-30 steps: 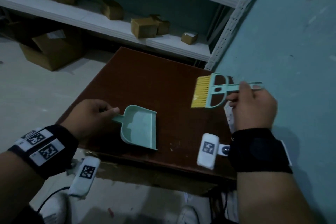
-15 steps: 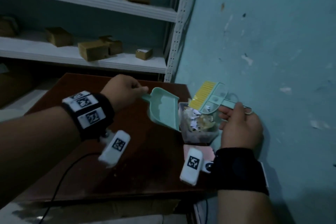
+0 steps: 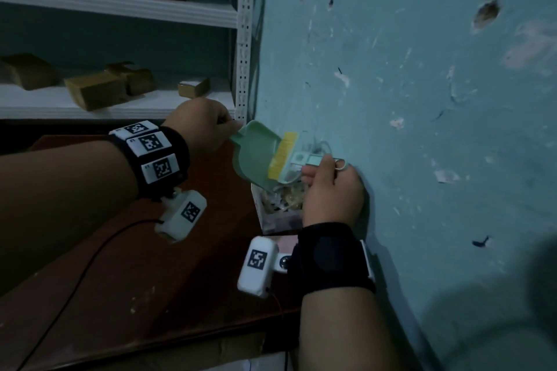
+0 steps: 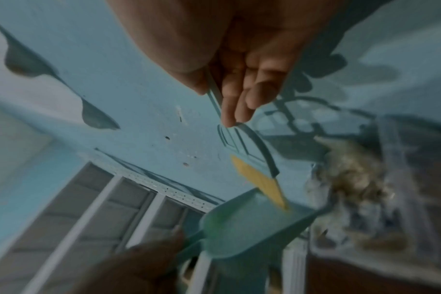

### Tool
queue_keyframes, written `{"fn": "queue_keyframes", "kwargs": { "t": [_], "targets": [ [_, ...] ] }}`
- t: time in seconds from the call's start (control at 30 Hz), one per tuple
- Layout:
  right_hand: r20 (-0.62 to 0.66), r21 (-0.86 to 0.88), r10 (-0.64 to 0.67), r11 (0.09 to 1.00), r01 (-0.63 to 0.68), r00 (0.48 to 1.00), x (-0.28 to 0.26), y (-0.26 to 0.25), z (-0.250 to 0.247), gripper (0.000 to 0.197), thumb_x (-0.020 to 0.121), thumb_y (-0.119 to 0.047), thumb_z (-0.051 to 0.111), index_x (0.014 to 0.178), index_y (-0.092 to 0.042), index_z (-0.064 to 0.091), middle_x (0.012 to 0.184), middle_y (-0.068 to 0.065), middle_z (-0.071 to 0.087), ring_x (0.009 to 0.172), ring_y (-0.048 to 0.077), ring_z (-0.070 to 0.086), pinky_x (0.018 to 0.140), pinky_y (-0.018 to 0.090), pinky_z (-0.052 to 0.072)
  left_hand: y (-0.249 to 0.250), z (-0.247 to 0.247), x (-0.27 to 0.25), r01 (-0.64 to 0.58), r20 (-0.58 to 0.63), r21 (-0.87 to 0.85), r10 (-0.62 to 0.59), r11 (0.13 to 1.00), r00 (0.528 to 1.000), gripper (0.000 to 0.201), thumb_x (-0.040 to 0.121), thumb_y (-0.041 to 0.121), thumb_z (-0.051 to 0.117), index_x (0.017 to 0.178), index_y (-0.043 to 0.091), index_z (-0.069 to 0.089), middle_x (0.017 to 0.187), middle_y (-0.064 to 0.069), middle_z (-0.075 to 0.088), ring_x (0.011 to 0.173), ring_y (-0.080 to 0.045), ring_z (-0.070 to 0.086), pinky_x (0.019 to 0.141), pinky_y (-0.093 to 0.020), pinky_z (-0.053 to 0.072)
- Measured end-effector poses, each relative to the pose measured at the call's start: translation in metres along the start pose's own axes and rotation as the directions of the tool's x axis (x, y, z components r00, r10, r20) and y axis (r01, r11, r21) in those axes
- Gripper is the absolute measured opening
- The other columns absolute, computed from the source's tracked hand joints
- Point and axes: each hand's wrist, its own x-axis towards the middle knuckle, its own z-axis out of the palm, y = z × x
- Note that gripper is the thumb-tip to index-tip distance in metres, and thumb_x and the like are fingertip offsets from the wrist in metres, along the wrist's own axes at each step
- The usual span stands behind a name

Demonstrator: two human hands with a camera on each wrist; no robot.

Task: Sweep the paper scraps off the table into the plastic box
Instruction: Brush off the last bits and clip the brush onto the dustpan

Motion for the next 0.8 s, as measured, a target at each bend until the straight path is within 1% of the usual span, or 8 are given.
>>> {"fn": "queue_keyframes", "kwargs": {
  "t": [0.07,0.2,0.27,0.33,0.4,0.53,0.67,0.8],
  "targets": [
    [0.058,0.078,0.057,0.995,-0.062,0.997,-0.003,-0.001,0.003,0.039,0.106,-0.036,0.048,0.085,-0.013,0.072,0.072,-0.001,0.077,0.065,0.015,0.073,0.056,0.028,0.057,-0.001,0.001,-0.002,-0.012,-0.017,-0.008,0.012,1.000,1.000,0.040,0.099,0.043,0.063,0.077,0.012,0.071,0.063,0.002,0.057,0.058,-0.011,0.050,0.049,-0.026,0.032],
    [0.014,-0.125,0.014,0.992,-0.012,1.000,-0.004,0.001,0.000,0.043,0.106,-0.041,0.043,0.090,-0.014,0.072,0.082,-0.001,0.076,0.075,0.019,0.073,0.066,0.031,0.057,-0.005,-0.001,-0.008,-0.031,-0.037,-0.021,0.030,0.999,0.999,0.038,0.099,0.044,0.063,0.077,0.014,0.069,0.064,0.002,0.055,0.058,-0.011,0.049,0.050,-0.026,0.032],
    [0.043,0.001,0.050,0.999,-0.050,0.998,-0.009,-0.006,0.002,0.041,0.106,-0.038,0.046,0.087,-0.014,0.074,0.077,-0.002,0.078,0.066,0.014,0.072,0.058,0.029,0.057,-0.009,-0.004,-0.011,-0.031,-0.044,-0.032,0.030,0.999,0.999,0.037,0.099,0.044,0.063,0.071,0.020,0.063,0.065,0.001,0.055,0.059,-0.015,0.050,0.050,-0.027,0.031],
    [0.106,0.111,0.105,0.987,-0.116,0.989,-0.016,-0.013,0.003,0.040,0.106,-0.036,0.048,0.085,-0.014,0.073,0.074,0.000,0.078,0.060,0.014,0.071,0.047,0.024,0.051,-0.011,-0.007,-0.015,-0.031,-0.046,-0.034,0.029,0.999,0.999,0.038,0.099,0.045,0.062,0.068,0.025,0.058,0.066,0.001,0.056,0.060,-0.015,0.050,0.050,-0.027,0.030],
    [0.077,-0.021,0.065,0.998,-0.064,0.995,-0.018,-0.015,0.001,0.041,0.107,-0.038,0.044,0.090,-0.015,0.074,0.082,-0.001,0.078,0.064,0.014,0.069,0.044,0.010,0.039,-0.013,-0.011,-0.021,-0.024,-0.048,-0.031,0.022,0.999,0.999,0.037,0.100,0.044,0.062,0.069,0.025,0.059,0.068,-0.001,0.058,0.061,-0.013,0.051,0.051,-0.027,0.031],
    [-0.002,-0.007,-0.006,1.000,0.006,1.000,-0.023,-0.021,0.000,0.041,0.108,-0.037,0.045,0.089,-0.015,0.075,0.084,-0.005,0.076,0.060,0.003,0.060,0.053,0.005,0.041,-0.029,-0.025,-0.037,0.053,-0.099,-0.149,-0.069,0.987,0.993,0.036,0.100,0.042,0.064,0.081,0.012,0.071,0.074,-0.010,0.066,0.070,-0.026,0.062,0.060,-0.033,0.045],
    [0.074,0.184,0.052,0.981,-0.064,0.996,-0.041,-0.024,0.022,0.040,0.102,-0.037,0.053,0.070,-0.020,0.069,0.070,-0.003,0.077,0.066,0.020,0.072,0.074,0.058,0.060,-0.072,-0.044,-0.072,0.210,-0.106,-0.274,-0.246,0.939,0.963,0.037,0.100,0.043,0.063,0.080,0.012,0.071,0.069,-0.012,0.065,0.061,-0.026,0.056,0.056,-0.031,0.043],
    [0.182,0.122,-0.015,0.992,-0.007,0.983,-0.073,-0.029,0.043,0.043,0.101,-0.039,0.054,0.067,-0.019,0.070,0.069,-0.007,0.076,0.065,0.015,0.072,0.071,0.060,0.060,-0.125,-0.066,-0.127,0.358,-0.112,-0.361,-0.421,0.861,0.900,0.034,0.099,0.042,0.065,0.081,0.014,0.073,0.067,-0.011,0.063,0.057,-0.022,0.054,0.053,-0.029,0.040]
  ]
}}
